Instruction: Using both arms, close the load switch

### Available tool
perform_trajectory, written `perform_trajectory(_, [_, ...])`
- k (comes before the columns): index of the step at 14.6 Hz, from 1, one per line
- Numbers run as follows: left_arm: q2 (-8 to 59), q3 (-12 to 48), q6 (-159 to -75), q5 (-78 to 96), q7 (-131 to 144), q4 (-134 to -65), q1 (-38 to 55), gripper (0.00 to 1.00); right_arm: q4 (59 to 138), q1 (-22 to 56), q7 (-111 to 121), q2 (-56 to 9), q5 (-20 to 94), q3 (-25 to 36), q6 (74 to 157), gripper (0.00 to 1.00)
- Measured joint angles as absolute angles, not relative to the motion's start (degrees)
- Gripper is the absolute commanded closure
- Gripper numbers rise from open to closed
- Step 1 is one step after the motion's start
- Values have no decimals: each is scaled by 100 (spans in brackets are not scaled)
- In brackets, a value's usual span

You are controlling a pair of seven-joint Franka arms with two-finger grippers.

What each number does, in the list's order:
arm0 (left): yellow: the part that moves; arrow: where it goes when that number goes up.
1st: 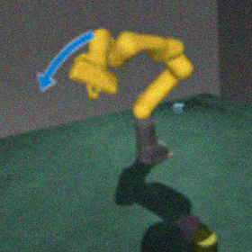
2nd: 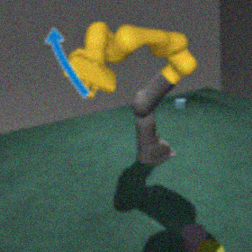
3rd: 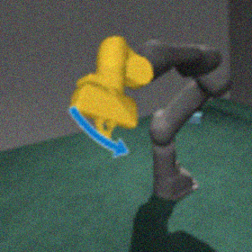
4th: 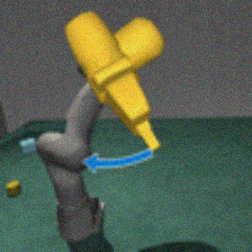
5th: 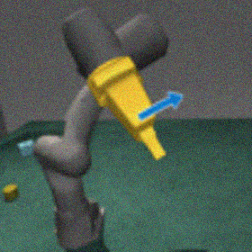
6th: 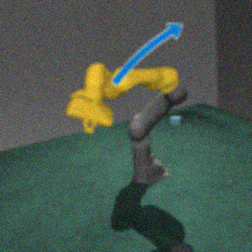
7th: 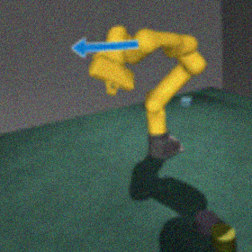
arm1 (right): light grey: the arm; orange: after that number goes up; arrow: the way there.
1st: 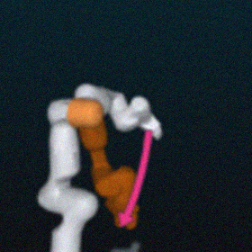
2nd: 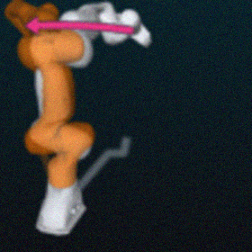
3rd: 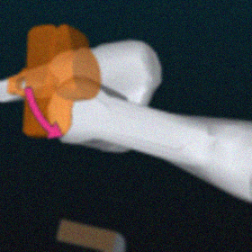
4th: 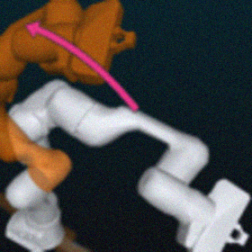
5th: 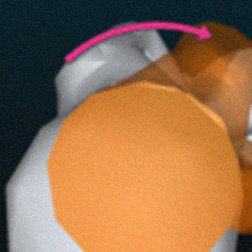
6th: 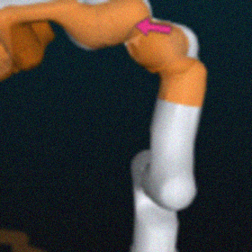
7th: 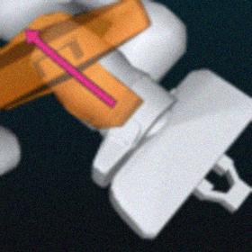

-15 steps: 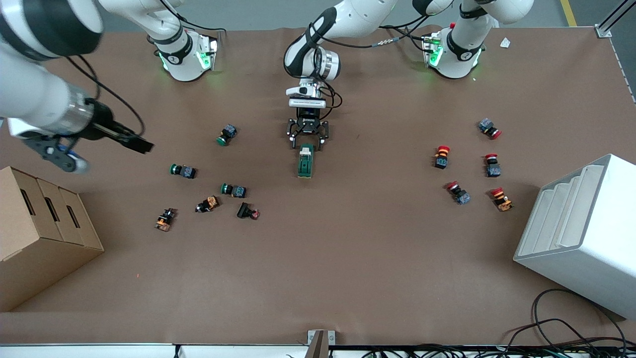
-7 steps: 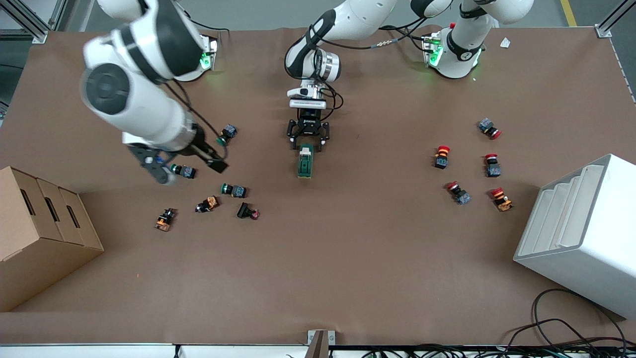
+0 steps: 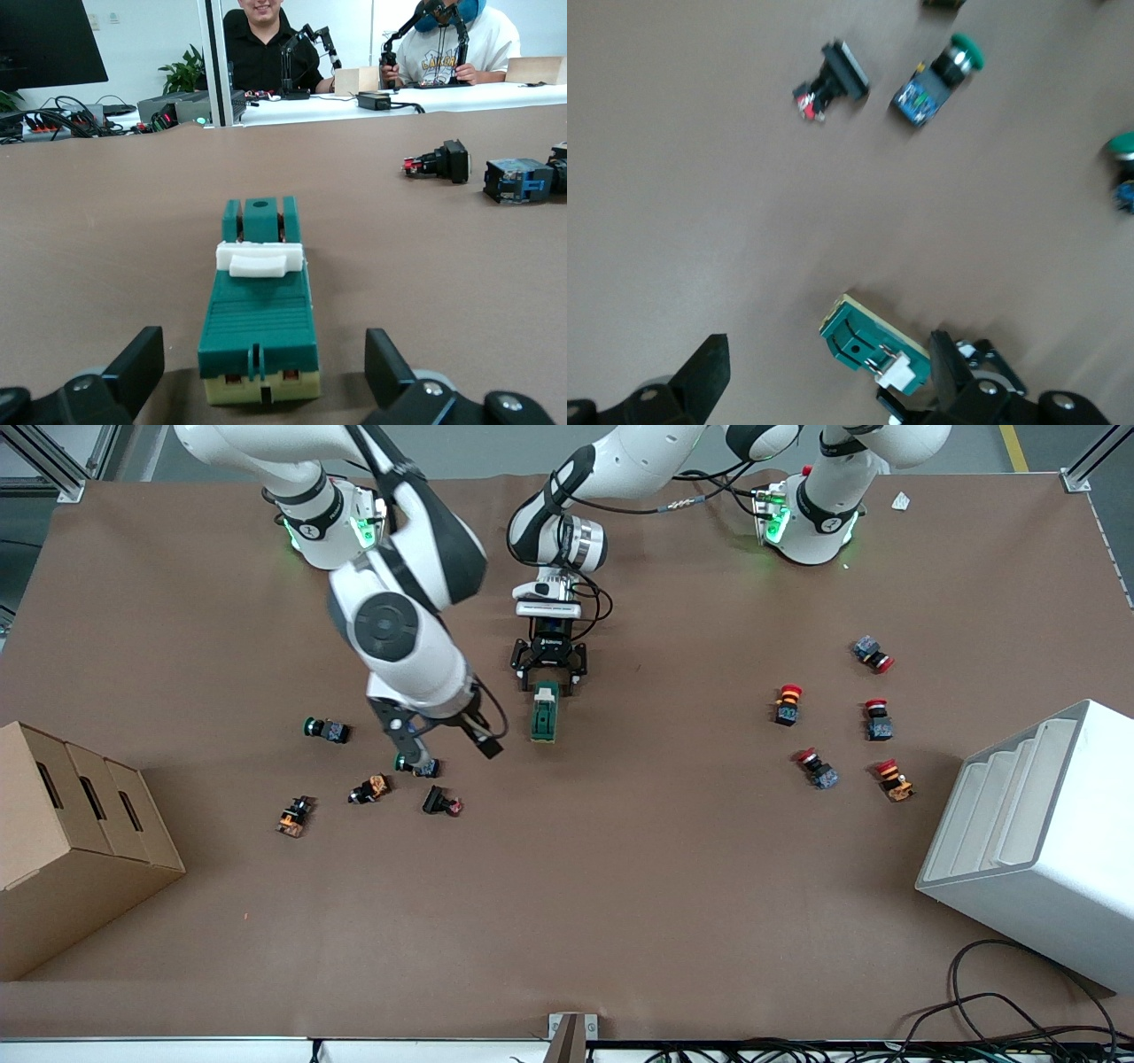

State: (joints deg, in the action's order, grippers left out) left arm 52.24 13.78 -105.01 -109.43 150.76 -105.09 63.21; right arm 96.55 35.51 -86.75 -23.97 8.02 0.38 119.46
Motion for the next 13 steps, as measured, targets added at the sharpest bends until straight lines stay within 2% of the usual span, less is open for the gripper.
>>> perform_trajectory(3, [5245,1377,-10496,-10943,15076,-10479,6319,0,9808,3804,-8789,-2605,950,38,12347,0])
perform_trajectory(13, [5264,1377,-10473,-10943,15220,-10469,6326,0,11136,4666,-9252,-2617,1108,36,14353,0])
